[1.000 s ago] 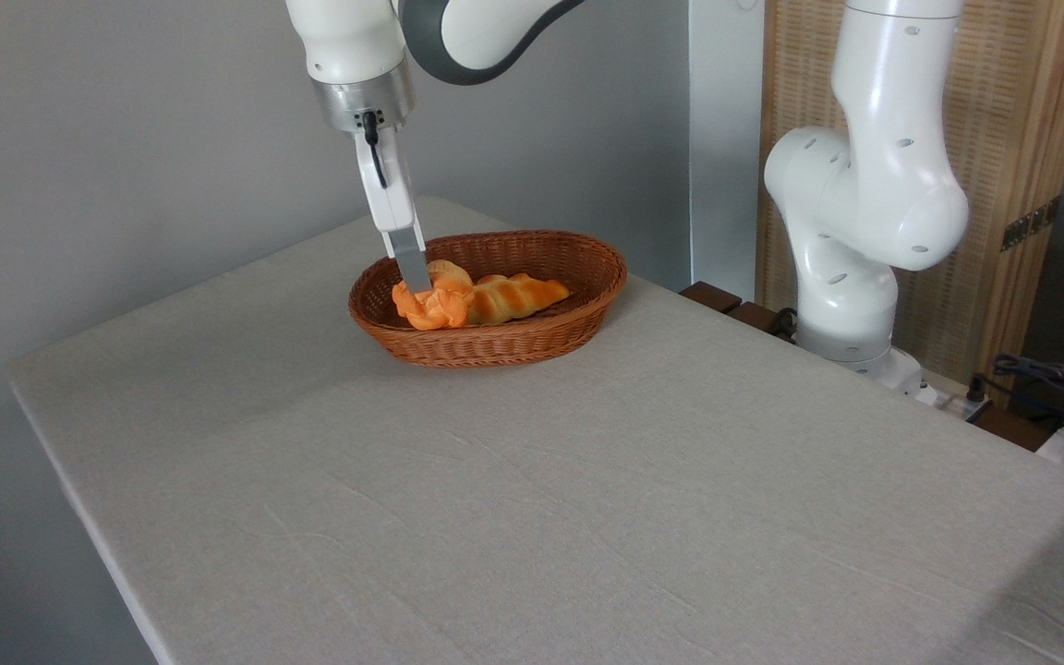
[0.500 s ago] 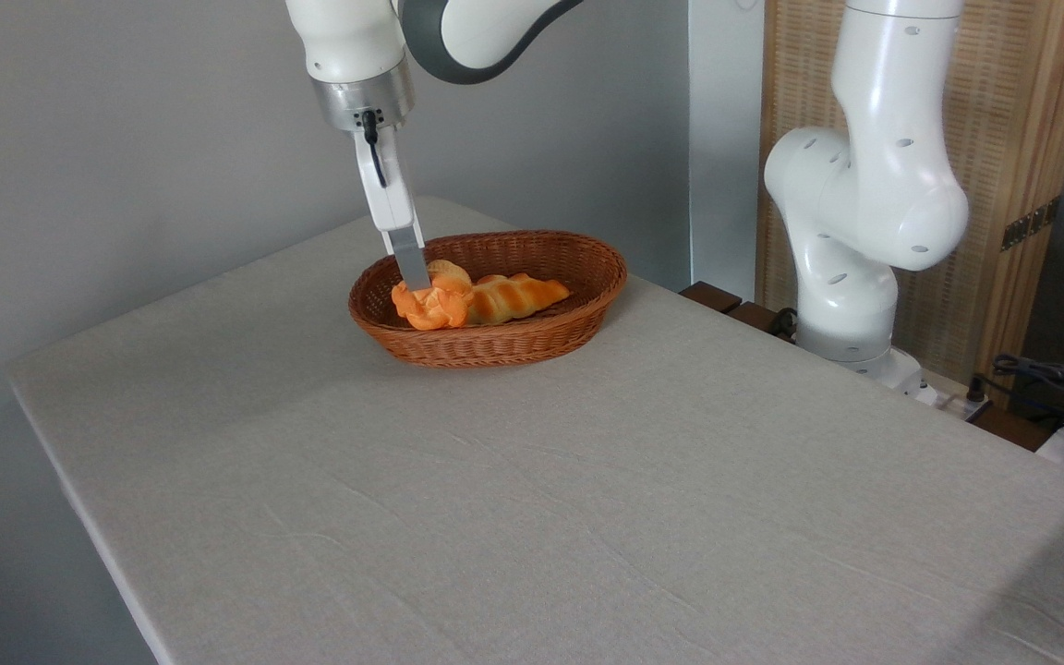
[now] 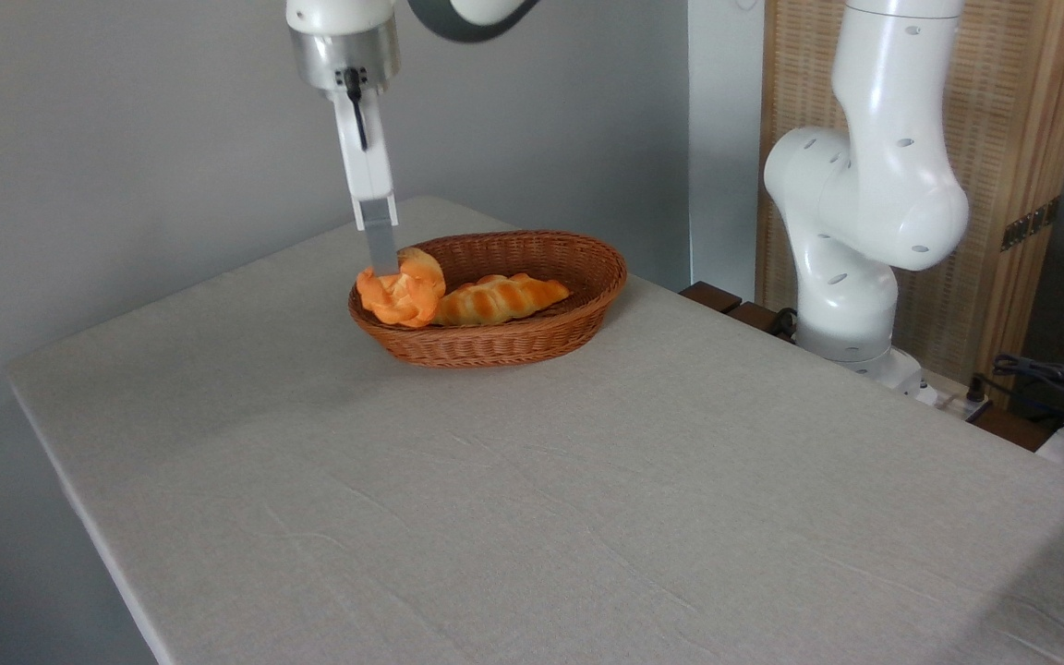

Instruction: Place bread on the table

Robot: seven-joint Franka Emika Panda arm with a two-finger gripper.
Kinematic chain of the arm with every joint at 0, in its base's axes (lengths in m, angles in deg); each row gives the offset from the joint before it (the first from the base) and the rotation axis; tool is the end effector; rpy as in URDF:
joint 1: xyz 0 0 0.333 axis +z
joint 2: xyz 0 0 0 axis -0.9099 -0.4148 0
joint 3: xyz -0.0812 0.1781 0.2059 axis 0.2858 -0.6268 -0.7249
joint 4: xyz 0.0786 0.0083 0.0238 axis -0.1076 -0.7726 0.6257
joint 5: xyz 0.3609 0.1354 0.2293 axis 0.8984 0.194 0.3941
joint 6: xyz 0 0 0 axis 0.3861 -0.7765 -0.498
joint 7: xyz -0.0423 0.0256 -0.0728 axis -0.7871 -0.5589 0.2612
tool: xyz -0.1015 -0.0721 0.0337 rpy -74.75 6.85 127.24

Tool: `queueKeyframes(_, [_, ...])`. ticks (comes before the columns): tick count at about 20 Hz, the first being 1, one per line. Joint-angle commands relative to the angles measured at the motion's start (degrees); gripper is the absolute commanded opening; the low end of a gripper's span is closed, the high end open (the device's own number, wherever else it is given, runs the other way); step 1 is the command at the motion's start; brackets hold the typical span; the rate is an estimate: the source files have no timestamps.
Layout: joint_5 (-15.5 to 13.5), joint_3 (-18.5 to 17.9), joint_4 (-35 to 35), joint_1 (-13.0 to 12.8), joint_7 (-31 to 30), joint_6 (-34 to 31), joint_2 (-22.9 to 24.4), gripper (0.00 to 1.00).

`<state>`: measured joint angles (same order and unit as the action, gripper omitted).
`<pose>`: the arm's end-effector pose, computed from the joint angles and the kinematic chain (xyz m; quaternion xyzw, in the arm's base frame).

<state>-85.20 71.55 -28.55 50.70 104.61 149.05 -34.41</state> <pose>0.5357 -0.2270 0.5029 0.8079 -0.5839 0.0506 0.0605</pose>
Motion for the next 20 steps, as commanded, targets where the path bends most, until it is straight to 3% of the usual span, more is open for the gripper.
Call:
queueKeyframes(1, [8.4,-1.8,2.8,-0.1,3.0,-0.2,-0.9,0.11])
queueKeyframes(4, [17.8,-1.8,3.9,-0.8,3.4,3.1,-4.4,0.16])
queueKeyframes(7, [24.5,-2.1,4.2,-0.9,3.1,11.4,-9.6,0.25])
queueKeyframes(9, [28.3,-2.8,4.2,-0.8,2.9,14.8,-11.6,0.48])
queueKeyframes(11, [29.2,-4.1,4.2,-0.8,2.9,16.4,-12.2,0.76])
queueKeyframes(14, [29.4,-4.1,4.1,-0.8,3.4,17.6,-12.6,1.0])
queueKeyframes(20, [29.8,-3.7,3.6,-2.1,3.3,17.7,-13.4,1.0])
